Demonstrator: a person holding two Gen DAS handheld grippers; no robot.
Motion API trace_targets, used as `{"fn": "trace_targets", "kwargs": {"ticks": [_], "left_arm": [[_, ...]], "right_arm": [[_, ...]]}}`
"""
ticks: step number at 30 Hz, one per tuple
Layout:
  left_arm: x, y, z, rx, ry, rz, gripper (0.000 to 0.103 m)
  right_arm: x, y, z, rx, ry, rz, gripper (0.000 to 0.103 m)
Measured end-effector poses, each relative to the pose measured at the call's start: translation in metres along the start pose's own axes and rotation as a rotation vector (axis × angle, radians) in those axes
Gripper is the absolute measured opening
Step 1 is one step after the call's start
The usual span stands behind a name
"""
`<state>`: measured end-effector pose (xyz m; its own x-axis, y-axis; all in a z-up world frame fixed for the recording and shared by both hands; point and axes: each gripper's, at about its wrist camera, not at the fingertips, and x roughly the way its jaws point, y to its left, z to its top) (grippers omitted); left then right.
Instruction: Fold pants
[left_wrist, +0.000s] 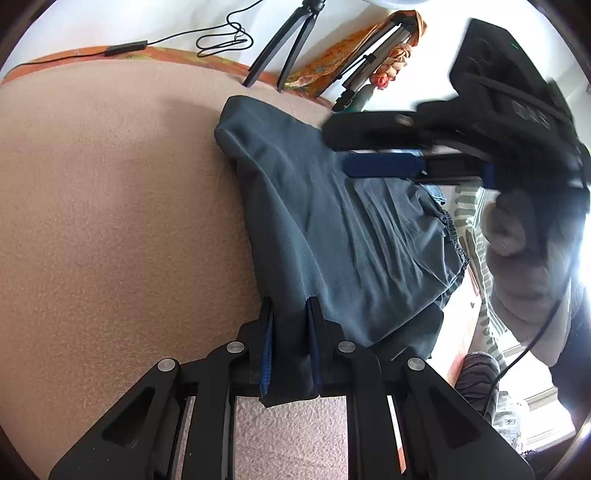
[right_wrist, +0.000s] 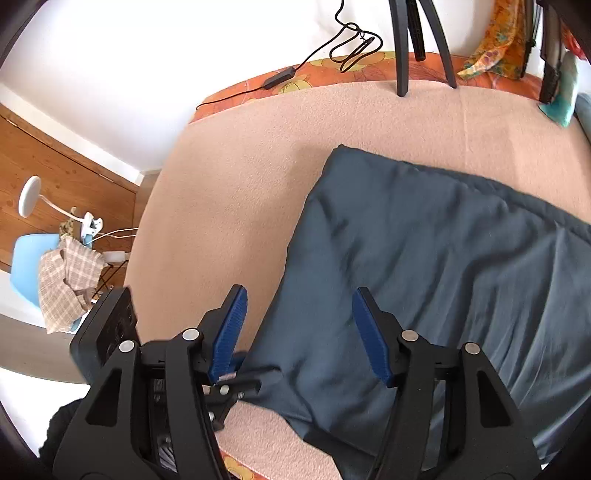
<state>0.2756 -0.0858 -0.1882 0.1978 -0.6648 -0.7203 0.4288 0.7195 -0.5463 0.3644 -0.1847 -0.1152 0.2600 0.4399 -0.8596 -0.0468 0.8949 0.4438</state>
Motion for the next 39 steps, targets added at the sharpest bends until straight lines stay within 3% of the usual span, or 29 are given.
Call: {"fn": "trace_targets", "kwargs": {"ticks": [5,11,14,17,18,19,22,24,25,27,31,39], "left_arm": [[-0.003,-0.017,-0.002,0.061,-0.029,0.015,0.012],[-0.002,-0.03,-0.006,0.108,-0.037,0.041,0.012],[-0.004,-0.034,-0.007,0.122,-0.048,0.076,0.012],[0.0,-0.031,-0.004,0.092,-0.04,0.104,0.02],[0.002,-0.029,-0.004,0.076,-0.026,0.113,0.035],[0.004,-0.025,-0.005,0.058,-0.01,0.123,0.044],[0.014,-0.02,-0.01,0.009,0.029,0.089,0.043],[0.013,-0.014,-0.01,-0.033,0.03,0.048,0.038],[0.011,-0.011,-0.009,-0.067,0.024,0.035,0.023],[0.008,-0.005,-0.008,-0.12,0.011,0.01,0.012],[-0.008,-0.02,-0.007,-0.1,-0.054,-0.008,0.006],[-0.047,-0.072,0.011,0.019,-0.149,-0.018,0.005]], "right_arm": [[0.052,0.013,0.042,0.006,0.103,-0.1,0.063],[0.099,0.031,0.06,-0.078,0.144,-0.353,0.062],[0.106,0.03,0.059,-0.072,0.155,-0.387,0.035],[0.101,0.024,0.056,-0.066,0.128,-0.355,0.011],[0.097,0.021,0.055,-0.052,0.119,-0.338,0.007],[0.094,0.016,0.056,-0.035,0.105,-0.323,0.006],[0.077,0.005,0.055,0.003,0.054,-0.27,0.004],[0.065,0.0,0.056,0.025,0.023,-0.227,0.004],[0.058,-0.002,0.057,0.033,0.008,-0.212,0.004],[0.047,-0.005,0.06,0.055,-0.021,-0.176,0.004],[0.021,-0.012,0.062,0.084,-0.075,-0.119,0.004],[-0.043,-0.021,0.054,0.115,-0.178,-0.017,0.004]]}}
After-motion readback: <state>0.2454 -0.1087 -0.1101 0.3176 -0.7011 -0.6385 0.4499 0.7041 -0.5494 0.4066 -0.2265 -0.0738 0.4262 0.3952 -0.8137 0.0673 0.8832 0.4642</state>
